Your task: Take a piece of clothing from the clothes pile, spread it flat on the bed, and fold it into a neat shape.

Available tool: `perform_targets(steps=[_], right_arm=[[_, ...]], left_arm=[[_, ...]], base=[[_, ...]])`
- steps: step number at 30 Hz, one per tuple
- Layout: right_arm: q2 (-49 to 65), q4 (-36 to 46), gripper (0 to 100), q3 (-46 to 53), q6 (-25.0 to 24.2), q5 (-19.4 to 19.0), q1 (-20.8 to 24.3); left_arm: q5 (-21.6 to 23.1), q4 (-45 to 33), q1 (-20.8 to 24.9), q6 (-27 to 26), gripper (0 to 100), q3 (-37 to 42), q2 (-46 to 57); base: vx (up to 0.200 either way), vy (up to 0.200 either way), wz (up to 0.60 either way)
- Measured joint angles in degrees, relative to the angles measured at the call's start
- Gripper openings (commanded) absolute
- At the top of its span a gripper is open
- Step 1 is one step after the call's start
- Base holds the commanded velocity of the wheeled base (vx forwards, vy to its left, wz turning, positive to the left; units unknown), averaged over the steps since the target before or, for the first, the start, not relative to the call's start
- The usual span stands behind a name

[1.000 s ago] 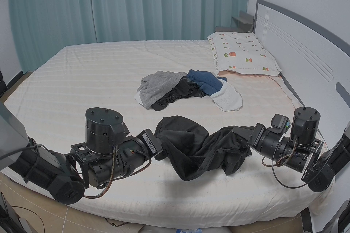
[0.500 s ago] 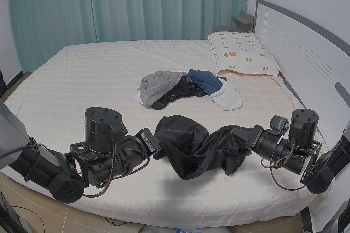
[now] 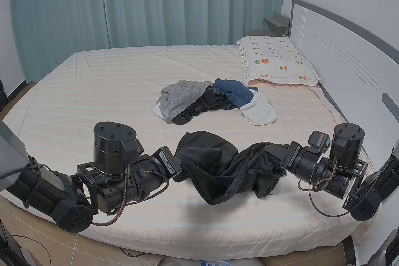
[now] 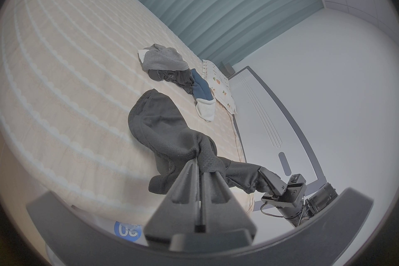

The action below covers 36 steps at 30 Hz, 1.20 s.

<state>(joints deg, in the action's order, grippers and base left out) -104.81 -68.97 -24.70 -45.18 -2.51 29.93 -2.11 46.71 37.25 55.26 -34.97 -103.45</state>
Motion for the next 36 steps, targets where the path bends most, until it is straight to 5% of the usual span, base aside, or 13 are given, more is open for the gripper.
perform_targets(steps=[11, 26, 36], right_arm=[[0.0, 0.0, 0, 0.0, 0.0, 0.0, 0.0], [0.1, 0.0, 0, -0.3, 0.1, 0.8, 0.0], [-0.3, 0.0, 0, -1.3, 3.7, 7.9, 0.0]], left_arm=[[0.0, -0.1, -0.6, 0.3, 0, -0.8, -0.7], [0.0, 0.2, -1.7, 1.3, 0, -0.9, -0.2], [-0.1, 0.0, -1.7, 1.3, 0, -0.7, 0.4]], base=[[0.000, 0.000, 0.00], [0.000, 0.200, 0.00], [0.000, 0.200, 0.00]])
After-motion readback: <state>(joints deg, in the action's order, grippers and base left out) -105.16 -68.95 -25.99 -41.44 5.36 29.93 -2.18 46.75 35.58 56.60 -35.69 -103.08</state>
